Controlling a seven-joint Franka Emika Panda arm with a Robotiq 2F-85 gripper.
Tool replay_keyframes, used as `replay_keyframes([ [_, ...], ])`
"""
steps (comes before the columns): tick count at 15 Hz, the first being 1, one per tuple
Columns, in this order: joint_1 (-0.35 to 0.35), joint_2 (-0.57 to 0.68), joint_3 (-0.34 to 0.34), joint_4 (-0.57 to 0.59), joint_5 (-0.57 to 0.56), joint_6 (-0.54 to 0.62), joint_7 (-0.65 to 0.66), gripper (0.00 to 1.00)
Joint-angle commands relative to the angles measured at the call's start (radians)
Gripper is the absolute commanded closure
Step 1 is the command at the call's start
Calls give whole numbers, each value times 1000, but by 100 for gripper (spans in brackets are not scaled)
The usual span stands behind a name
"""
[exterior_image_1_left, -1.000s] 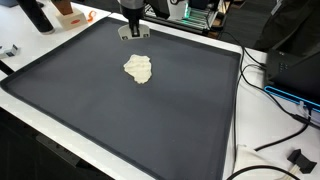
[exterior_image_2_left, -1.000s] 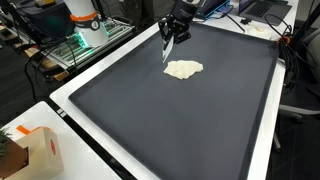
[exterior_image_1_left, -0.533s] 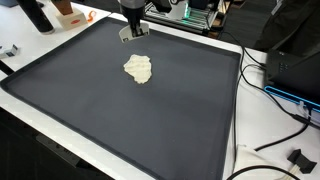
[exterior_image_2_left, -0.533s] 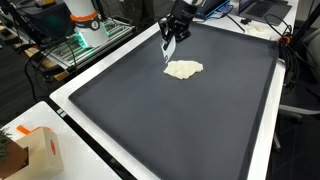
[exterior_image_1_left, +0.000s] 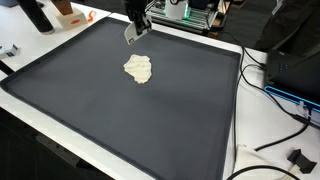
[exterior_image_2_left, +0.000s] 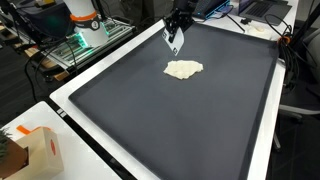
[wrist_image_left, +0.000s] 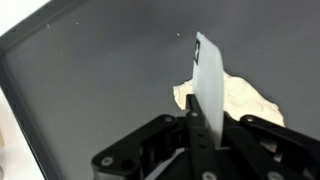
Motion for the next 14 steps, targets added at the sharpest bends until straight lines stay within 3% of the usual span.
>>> replay_keyframes([
  [1, -18, -100, 13, -85, 96, 41, -172, 99],
  [14, -56, -289, -1, -251, 456, 160, -971, 99],
])
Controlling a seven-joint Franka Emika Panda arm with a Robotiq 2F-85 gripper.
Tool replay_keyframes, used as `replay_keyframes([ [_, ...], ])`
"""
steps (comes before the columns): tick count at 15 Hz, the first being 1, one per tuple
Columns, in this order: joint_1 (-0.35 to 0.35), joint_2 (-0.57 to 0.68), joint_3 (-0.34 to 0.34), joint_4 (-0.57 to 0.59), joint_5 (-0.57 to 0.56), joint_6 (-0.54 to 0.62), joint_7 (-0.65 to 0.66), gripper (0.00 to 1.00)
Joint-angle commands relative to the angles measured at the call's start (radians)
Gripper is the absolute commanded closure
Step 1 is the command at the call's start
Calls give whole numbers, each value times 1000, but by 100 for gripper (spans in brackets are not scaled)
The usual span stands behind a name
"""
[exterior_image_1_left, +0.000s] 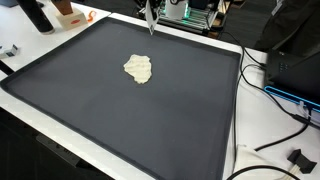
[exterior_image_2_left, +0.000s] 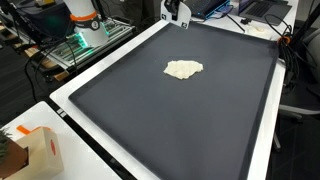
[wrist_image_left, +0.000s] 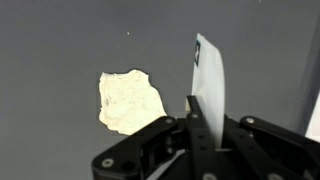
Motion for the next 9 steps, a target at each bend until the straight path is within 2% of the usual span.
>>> replay_keyframes([
  [1, -18, -43, -9, -74, 113, 65, -215, 99],
  [9, -36, -23, -37, -124, 352, 153, -621, 99],
])
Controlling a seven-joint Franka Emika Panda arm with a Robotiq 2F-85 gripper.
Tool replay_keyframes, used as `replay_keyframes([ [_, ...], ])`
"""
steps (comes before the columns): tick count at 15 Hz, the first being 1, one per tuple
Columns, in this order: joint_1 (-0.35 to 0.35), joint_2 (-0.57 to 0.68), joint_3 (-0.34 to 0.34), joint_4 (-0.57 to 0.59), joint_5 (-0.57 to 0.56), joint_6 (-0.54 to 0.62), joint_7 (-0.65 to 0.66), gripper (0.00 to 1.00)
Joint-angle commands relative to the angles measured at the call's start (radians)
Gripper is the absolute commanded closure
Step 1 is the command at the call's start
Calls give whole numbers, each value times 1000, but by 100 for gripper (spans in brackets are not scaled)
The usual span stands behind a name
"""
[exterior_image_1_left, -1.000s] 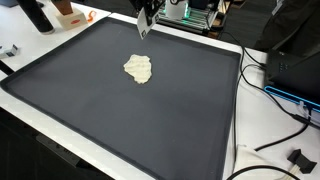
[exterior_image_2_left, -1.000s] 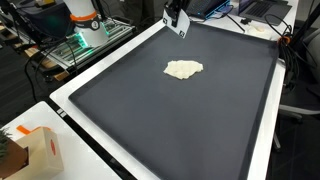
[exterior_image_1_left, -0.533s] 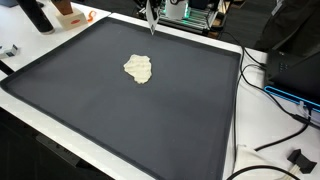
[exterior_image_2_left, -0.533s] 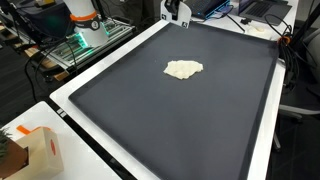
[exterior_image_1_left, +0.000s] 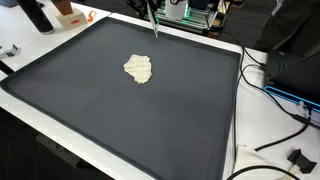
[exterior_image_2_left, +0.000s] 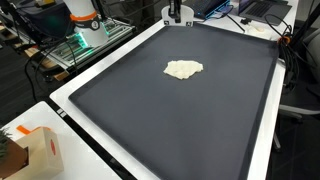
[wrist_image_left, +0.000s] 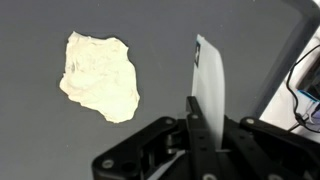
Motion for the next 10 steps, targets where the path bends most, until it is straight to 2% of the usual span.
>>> replay_keyframes([
  [1, -15, -6, -14, -42, 130, 33, -186, 99],
  [5, -38, 20, -31, -55, 276, 29, -369, 99],
  [10, -69, 55, -42, -62, 394, 19, -501, 99],
])
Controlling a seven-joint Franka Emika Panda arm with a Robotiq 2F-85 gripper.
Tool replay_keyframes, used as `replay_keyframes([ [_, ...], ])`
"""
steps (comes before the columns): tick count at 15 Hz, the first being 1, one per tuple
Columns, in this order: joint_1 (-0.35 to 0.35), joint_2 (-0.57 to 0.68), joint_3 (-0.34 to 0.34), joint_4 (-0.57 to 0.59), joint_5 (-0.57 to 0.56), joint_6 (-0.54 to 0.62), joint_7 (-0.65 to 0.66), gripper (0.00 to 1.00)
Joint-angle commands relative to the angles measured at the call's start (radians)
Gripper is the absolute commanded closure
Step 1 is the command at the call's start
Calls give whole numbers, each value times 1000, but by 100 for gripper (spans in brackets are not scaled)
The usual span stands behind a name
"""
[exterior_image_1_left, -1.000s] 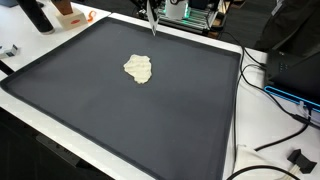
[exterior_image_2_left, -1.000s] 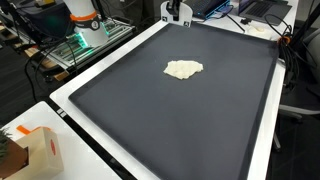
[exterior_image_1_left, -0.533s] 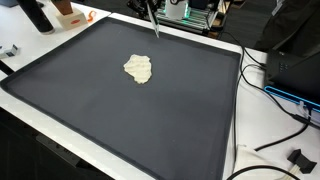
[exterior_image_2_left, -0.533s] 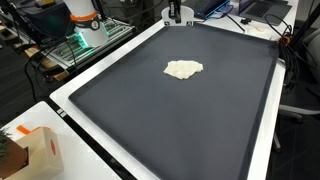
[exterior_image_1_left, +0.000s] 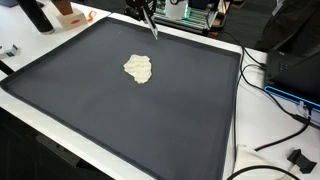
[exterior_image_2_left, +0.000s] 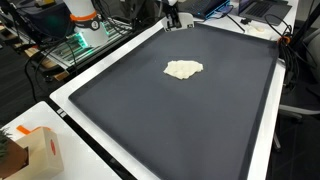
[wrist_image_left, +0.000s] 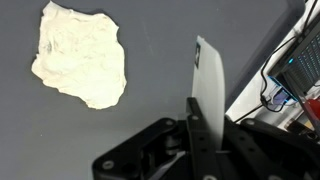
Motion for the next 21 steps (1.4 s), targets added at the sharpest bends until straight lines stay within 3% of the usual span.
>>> replay_keyframes([
  [1, -25, 25, -7, -15, 91, -1, -101, 99],
  [10, -75, 119, -15, -7, 271, -17, -212, 99],
  [21, -90, 182, -21, -2, 338, 10, -132, 99],
])
